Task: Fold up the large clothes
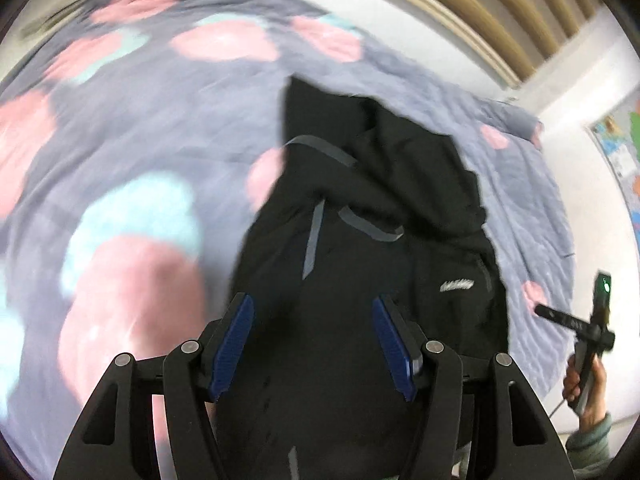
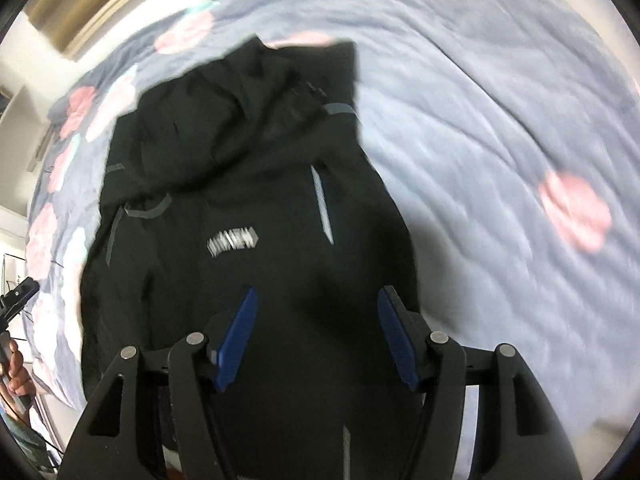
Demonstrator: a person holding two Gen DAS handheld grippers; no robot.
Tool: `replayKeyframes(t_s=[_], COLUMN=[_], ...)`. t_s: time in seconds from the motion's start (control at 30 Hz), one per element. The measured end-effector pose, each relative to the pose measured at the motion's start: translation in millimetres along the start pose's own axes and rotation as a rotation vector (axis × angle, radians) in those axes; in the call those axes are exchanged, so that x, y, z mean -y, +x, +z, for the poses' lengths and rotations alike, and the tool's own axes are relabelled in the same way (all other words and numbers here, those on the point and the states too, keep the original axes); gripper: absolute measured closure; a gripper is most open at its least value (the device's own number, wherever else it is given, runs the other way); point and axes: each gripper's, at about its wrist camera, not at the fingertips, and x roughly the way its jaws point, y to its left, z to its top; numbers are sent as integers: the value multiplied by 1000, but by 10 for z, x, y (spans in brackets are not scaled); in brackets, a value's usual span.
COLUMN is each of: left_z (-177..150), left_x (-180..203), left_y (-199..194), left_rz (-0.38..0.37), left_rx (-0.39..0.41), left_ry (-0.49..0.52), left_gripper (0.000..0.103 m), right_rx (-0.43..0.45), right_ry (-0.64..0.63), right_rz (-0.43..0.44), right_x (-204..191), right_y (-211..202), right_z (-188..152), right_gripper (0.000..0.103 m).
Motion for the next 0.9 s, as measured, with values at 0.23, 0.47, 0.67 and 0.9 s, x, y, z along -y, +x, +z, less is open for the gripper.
replayKeyframes(t_s=[0.23,0.47,0.67,0.9], left_z=[-620,-1109,-1410,-1501], left_x=[-673,-1022,-1003,-845], left_y=[59,406,774,825], left_rz=[10,-42,-109,-84], left_rx=[-86,-212,-340,-353], left_ry=[-185,-305,-340,-302], left_gripper=[39,39,39,36], right_rx=[-66,-132,-183,-238], right_ry=[72,121,194,166], right_rz=[-56,-56,25,165], right_x=[454,780,1020,923], right_y=[83,360,649,789], right_z=[-624,-946,-1099,-1316], right_gripper=[38,38,38,38])
